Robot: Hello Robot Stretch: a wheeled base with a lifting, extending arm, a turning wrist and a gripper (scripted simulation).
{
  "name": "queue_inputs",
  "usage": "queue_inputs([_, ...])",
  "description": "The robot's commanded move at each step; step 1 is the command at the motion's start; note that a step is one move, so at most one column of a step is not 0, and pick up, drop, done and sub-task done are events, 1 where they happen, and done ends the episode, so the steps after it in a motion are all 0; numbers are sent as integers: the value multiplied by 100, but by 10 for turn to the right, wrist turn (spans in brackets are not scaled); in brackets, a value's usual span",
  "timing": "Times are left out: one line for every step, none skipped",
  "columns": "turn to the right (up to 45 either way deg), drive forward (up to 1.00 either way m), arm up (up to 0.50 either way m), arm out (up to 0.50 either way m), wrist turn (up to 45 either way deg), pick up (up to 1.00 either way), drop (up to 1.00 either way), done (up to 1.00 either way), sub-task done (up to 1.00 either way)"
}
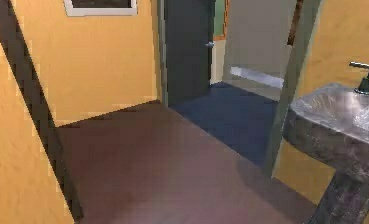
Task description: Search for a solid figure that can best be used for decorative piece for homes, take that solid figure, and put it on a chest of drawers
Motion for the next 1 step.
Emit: queue_inputs([0,80,0,0,0,0,0,0,0])
